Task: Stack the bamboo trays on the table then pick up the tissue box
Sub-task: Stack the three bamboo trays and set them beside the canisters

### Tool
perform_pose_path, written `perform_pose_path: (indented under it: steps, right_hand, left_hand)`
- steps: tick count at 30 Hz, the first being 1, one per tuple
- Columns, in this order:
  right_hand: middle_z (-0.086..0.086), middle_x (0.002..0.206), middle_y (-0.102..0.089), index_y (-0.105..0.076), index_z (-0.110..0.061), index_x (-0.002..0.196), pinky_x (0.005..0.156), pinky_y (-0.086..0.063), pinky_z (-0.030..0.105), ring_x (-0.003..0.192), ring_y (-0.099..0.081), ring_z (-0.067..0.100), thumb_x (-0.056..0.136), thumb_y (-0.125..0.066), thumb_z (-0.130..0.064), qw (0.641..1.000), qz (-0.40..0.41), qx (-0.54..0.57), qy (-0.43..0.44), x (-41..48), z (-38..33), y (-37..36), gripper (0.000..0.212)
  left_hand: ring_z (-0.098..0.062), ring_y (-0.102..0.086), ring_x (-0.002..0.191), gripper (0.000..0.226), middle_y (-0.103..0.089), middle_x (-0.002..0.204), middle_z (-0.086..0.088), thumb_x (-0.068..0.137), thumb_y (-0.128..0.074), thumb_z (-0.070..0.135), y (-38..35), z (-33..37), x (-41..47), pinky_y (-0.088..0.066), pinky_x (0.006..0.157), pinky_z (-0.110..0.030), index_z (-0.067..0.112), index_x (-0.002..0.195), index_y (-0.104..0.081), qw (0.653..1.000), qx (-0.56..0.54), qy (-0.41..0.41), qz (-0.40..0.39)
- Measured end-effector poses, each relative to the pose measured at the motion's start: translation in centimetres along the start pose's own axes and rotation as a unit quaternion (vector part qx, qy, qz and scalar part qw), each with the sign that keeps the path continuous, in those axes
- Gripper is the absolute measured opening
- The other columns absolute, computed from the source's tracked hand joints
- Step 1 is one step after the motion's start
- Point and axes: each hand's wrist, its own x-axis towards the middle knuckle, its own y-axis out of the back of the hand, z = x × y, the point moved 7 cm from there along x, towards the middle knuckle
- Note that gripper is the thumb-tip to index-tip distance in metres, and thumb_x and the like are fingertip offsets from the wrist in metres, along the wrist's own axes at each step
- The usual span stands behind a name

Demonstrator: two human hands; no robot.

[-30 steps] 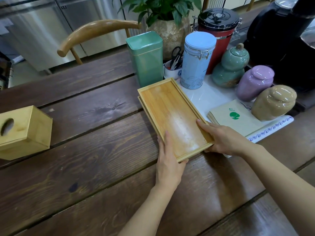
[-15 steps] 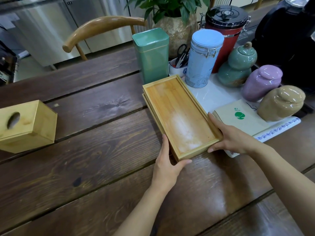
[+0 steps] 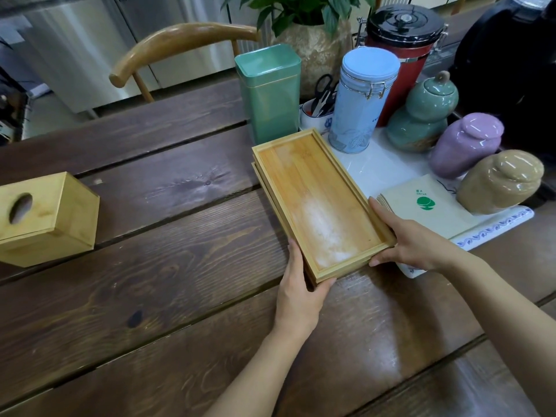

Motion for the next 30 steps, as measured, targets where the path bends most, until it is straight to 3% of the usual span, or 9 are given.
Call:
perform_pose_path:
  steps: [8,15,19,22,26,30]
  right_hand:
    - [0.010,0.149,-0.037,0.000,-0.032,0.146,0.089,-0.028,0.020,0.130,-0.039,0.027,0.066,-0.081,-0.027,1.000,0.006,0.004,-0.002,-0.1,0.0,0.0,0.114]
    - [0.009,0.148,-0.038,-0.002,-0.033,0.146,0.087,-0.027,0.018,0.129,-0.040,0.024,0.066,-0.082,-0.023,1.000,0.003,0.009,0.002,-0.2,0.1,0.1,0.114]
    - [-0.010,0.141,-0.034,-0.004,-0.034,0.146,0.095,-0.025,0.016,0.130,-0.034,0.012,0.062,-0.084,-0.023,0.999,-0.013,0.044,0.006,-0.2,0.0,0.2,0.117]
    - [-0.019,0.137,-0.027,-0.005,-0.034,0.146,0.097,-0.023,0.015,0.125,-0.027,0.000,0.060,-0.085,-0.023,0.997,-0.020,0.067,0.012,-0.2,-0.1,0.2,0.118]
    - [-0.020,0.137,-0.027,-0.007,-0.034,0.146,0.097,-0.023,0.014,0.126,-0.029,0.001,0.059,-0.086,-0.021,0.997,-0.008,0.069,0.015,0.0,0.3,0.1,0.117]
    - [-0.021,0.135,-0.026,-0.009,-0.032,0.146,0.095,-0.021,0.009,0.125,-0.027,-0.003,0.060,-0.085,-0.019,0.997,0.000,0.066,0.031,0.2,0.4,0.2,0.116]
  left_hand:
    - [-0.017,-0.025,0.143,0.096,-0.030,0.155,-0.004,0.082,-0.068,0.030,0.0,0.1,-0.2,-0.028,0.115,-0.038,0.022,0.150,-0.001,1.000,-0.005,-0.013,0.010]
    - [-0.011,-0.013,0.145,0.100,-0.014,0.159,0.002,0.082,-0.068,0.031,-0.3,0.4,-0.7,-0.010,0.108,-0.014,0.019,0.148,0.006,0.999,-0.004,-0.031,0.003]
    - [0.002,0.001,0.143,0.114,0.004,0.156,0.020,0.064,-0.069,0.064,0.0,-0.6,-1.4,-0.007,0.117,-0.025,0.039,0.144,0.008,0.994,-0.093,-0.014,-0.062]
    - [0.002,-0.002,0.142,0.095,0.001,0.154,0.026,0.063,-0.054,0.080,1.6,-0.1,-0.9,-0.007,0.117,-0.035,0.054,0.138,-0.002,0.973,-0.229,0.028,-0.033]
    - [0.001,-0.014,0.134,0.061,-0.010,0.157,0.013,0.096,-0.036,0.044,3.9,0.0,4.6,-0.014,0.102,-0.022,0.032,0.149,-0.009,0.929,-0.355,0.086,0.063]
    - [-0.012,-0.024,0.139,0.055,-0.022,0.156,0.006,0.099,-0.033,0.034,4.2,1.4,8.5,-0.021,0.105,-0.029,0.028,0.149,-0.011,0.914,-0.392,0.075,0.076]
